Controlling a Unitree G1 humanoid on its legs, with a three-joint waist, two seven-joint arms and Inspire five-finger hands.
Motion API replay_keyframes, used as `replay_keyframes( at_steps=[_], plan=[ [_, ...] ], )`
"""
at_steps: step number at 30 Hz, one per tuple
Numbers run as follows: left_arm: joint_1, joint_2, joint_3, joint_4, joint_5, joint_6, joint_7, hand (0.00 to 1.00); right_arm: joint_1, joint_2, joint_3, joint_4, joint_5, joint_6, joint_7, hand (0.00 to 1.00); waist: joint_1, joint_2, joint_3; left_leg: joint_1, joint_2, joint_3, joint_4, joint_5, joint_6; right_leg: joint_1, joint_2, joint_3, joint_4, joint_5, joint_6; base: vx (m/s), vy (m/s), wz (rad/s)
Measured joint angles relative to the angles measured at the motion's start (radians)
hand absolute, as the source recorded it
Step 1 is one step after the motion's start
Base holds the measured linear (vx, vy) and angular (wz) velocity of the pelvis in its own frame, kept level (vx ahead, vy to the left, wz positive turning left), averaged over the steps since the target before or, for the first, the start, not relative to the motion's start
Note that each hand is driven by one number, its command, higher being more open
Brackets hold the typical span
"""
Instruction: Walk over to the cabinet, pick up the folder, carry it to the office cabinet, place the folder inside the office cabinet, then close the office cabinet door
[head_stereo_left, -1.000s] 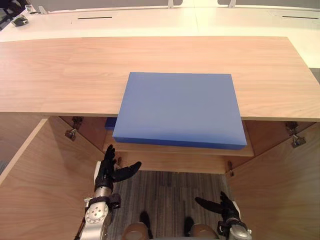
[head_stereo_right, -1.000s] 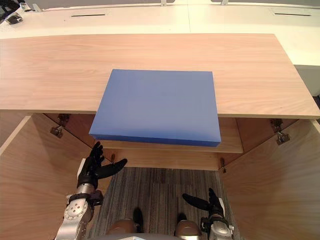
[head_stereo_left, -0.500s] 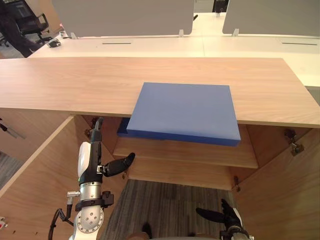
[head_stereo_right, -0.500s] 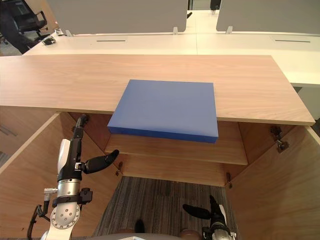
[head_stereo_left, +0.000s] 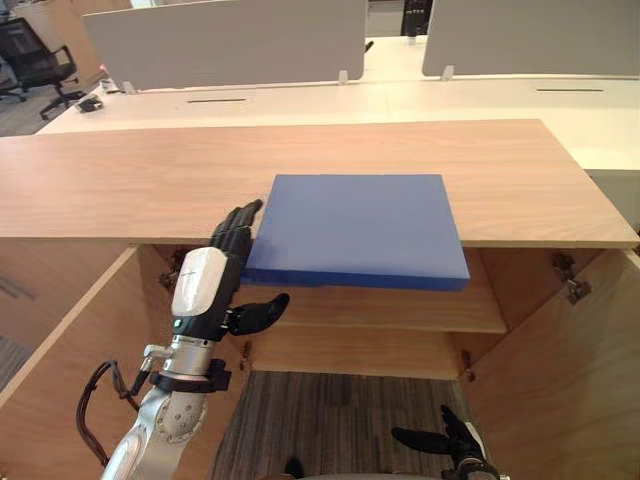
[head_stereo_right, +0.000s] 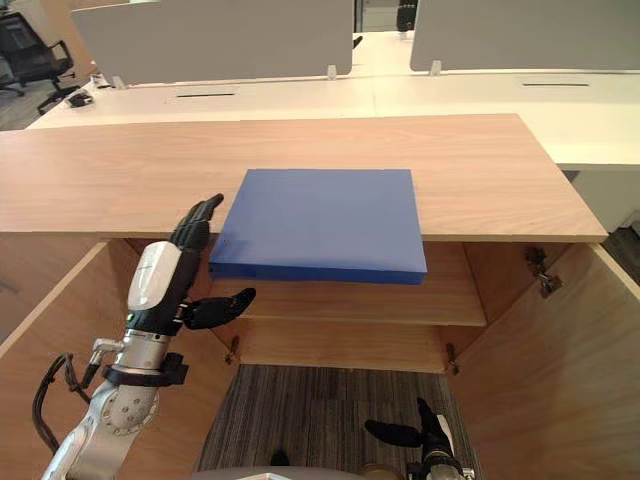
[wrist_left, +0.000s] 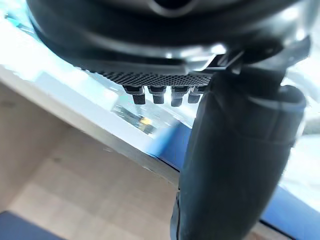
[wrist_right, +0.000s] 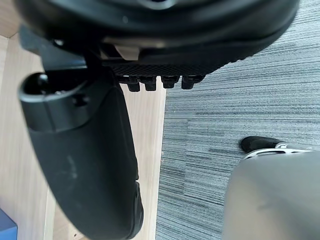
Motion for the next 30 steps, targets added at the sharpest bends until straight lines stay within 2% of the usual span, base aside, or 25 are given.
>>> replay_keyframes(
  at_steps=[6,7,16,22,25,27,30],
  plan=[
    [-0.079,0.043,-0.064,0.006,0.071,-0.001,-0.003,1.00,0.005,-0.002,0.002,0.019,0.000,-0.001,0.008,1.00,-0.023,0.000,0.000,0.003,0.000,0.016,-0.005,-0.005,-0.002,-0.001,0.002,0.023,-0.020,0.014,0.001,-0.01,0.002,-0.13],
    [-0.081,0.047,-0.067,0.008,0.075,0.000,-0.003,0.00,0.005,-0.002,0.002,0.019,0.000,-0.001,0.008,1.00,-0.026,0.000,0.000,0.004,0.000,0.019,-0.005,-0.005,-0.002,-0.002,0.002,0.026,-0.021,0.014,0.001,-0.02,0.002,-0.11],
    [-0.204,0.052,-0.097,0.077,0.218,0.055,-0.010,0.00,0.008,-0.003,0.001,0.023,0.003,-0.001,0.018,1.00,-0.031,-0.002,-0.008,0.007,0.000,0.044,-0.005,-0.013,-0.005,-0.007,0.003,0.053,-0.032,0.023,0.002,0.01,0.003,-0.09],
    [-0.241,0.040,-0.043,0.036,0.220,0.074,-0.013,0.00,0.001,0.000,0.001,-0.007,0.010,0.000,0.032,1.00,-0.034,-0.001,-0.020,0.016,0.001,0.072,-0.005,-0.025,-0.005,-0.009,0.005,0.086,-0.048,0.033,0.003,0.01,0.006,-0.17],
    [-0.195,0.000,-0.036,0.014,0.177,0.077,-0.037,0.00,0.011,0.009,-0.003,-0.121,0.028,0.001,0.036,1.00,-0.029,-0.002,-0.021,0.014,0.003,0.114,-0.004,-0.034,-0.009,-0.031,0.008,0.131,-0.052,0.044,0.006,0.02,0.025,-0.42],
    [-0.155,-0.055,-0.037,-0.045,0.106,0.074,-0.072,0.00,0.052,0.023,-0.005,-0.299,0.064,-0.001,0.036,1.00,-0.032,-0.005,-0.022,0.012,0.001,0.123,0.000,-0.036,-0.006,-0.039,0.008,0.142,-0.051,0.048,0.009,0.04,0.014,-0.17],
    [-0.119,-0.084,-0.046,-0.132,-0.011,0.043,-0.122,0.00,0.082,0.042,-0.005,-0.499,0.091,-0.006,0.037,1.00,-0.036,-0.008,-0.023,0.013,0.001,0.123,0.000,-0.039,-0.005,-0.040,0.008,0.151,-0.050,0.049,0.009,0.02,-0.008,-0.09]
  ],
)
